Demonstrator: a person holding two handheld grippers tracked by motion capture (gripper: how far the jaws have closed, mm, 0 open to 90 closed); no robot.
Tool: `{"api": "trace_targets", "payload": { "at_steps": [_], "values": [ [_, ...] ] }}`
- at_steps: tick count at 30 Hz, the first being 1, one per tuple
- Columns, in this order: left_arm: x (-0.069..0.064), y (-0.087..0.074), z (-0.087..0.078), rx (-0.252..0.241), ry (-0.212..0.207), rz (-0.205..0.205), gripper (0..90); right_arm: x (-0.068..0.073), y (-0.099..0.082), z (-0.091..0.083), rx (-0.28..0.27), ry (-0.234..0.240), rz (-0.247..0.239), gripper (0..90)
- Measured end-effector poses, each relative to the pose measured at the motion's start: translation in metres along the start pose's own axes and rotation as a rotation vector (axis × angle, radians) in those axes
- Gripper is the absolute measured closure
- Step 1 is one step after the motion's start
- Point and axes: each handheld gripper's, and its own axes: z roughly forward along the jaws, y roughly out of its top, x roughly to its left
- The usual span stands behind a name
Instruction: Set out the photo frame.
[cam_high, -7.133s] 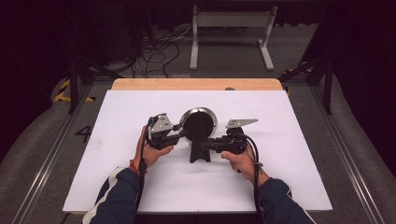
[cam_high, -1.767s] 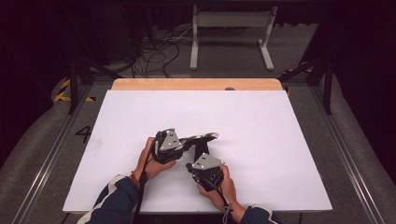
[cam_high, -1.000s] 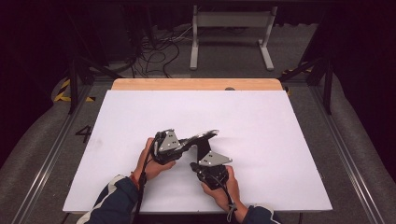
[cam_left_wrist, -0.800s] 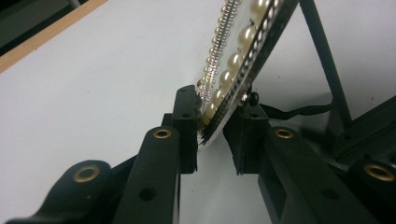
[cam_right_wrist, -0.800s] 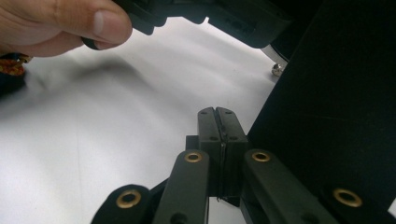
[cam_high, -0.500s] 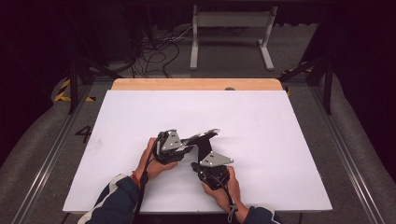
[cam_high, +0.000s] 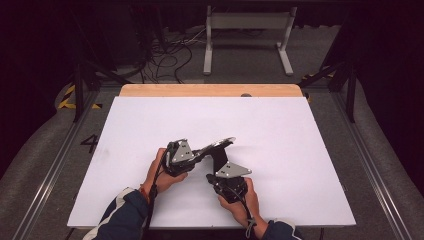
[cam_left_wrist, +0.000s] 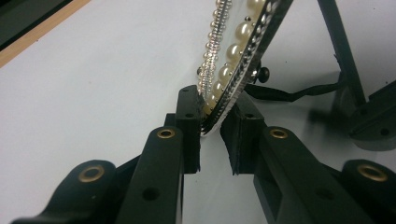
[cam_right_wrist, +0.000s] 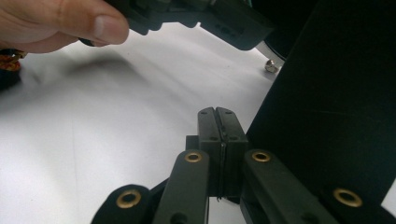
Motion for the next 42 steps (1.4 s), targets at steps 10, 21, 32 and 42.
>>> {"api": "trace_targets", "payload": {
  "at_steps": [10, 21, 32, 42],
  "values": [
    [-0.002, 0.0, -0.001, 0.005, 0.001, 0.014, 78.3, -0.007, -0.002, -0.002, -0.001, -0.011, 0.005, 90.0],
    [-0.005, 0.001, -0.002, 0.014, -0.005, 0.026, 77.8, -0.015, -0.003, -0.004, -0.001, -0.024, 0.017, 90.0],
    [-0.007, 0.002, -0.005, 0.001, -0.007, 0.017, 77.1, -0.022, -0.004, -0.005, -0.004, -0.029, 0.018, 90.0],
    [-0.008, 0.005, -0.007, -0.051, -0.008, -0.005, 66.2, -0.021, -0.003, -0.007, -0.011, -0.026, 0.006, 89.6]
  ]
}}
